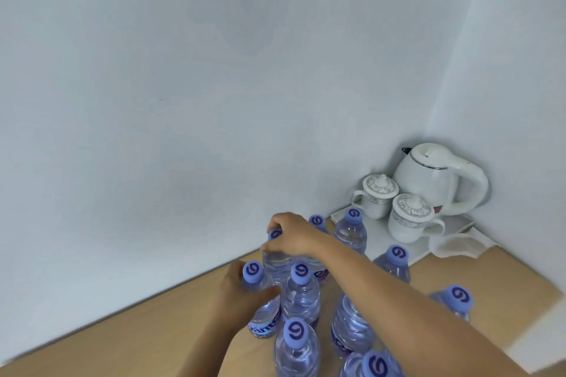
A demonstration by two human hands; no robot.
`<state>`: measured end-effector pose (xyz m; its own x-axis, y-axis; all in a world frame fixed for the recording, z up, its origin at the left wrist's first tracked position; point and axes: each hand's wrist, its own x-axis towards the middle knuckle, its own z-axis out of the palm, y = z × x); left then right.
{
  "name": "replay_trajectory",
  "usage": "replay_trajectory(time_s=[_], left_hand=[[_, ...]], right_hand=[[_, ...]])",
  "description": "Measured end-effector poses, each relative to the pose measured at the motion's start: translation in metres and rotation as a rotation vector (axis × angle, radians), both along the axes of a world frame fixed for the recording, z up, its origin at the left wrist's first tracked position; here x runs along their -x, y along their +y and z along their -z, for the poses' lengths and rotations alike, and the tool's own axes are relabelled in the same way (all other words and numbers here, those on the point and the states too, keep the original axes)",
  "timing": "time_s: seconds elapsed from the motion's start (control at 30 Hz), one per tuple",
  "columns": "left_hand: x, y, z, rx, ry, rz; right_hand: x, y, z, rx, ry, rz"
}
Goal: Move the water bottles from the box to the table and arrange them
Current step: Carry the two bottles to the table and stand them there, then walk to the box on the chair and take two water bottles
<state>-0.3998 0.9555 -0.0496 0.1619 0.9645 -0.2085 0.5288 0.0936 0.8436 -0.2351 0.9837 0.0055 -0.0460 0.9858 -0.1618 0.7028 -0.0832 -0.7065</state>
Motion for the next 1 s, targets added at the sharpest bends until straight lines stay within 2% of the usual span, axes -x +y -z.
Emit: replay_trajectory(time_s=[0.13,0.23,0.47,0.57,0.73,0.83,1.0], left_hand=[[-0.002,0.003,-0.029,-0.103,-0.044,0.016],[-0.010,0.001,-0.064,-0.293,-0.068,0.053],[-0.095,-0.050,-0.108,-0.467,0.039,0.536],[-0.144,-0.090,-0.113,-0.494,0.049,0.665],[-0.240,-0.168,-0.107,-0.485,0.014,0.915],[-0.309,-0.223,-0.099,-0.461,0.028,1.091],[-0.418,-0.317,-0.077,-0.530,0.083,1.282]], right_hand=[[-0.009,-0.021,-0.018,-0.076,0.091,0.092],[-0.032,-0.051,-0.035,-0.181,0.202,0.222],[-0.117,-0.170,-0.056,-0.474,0.295,0.600],[-0.154,-0.239,-0.052,-0.555,0.259,0.775],[-0.218,-0.364,-0.035,-0.512,0.113,1.038],[-0.255,-0.440,-0.021,-0.406,-0.042,1.148],[-0.306,-0.549,0.000,-0.202,-0.228,1.290]])
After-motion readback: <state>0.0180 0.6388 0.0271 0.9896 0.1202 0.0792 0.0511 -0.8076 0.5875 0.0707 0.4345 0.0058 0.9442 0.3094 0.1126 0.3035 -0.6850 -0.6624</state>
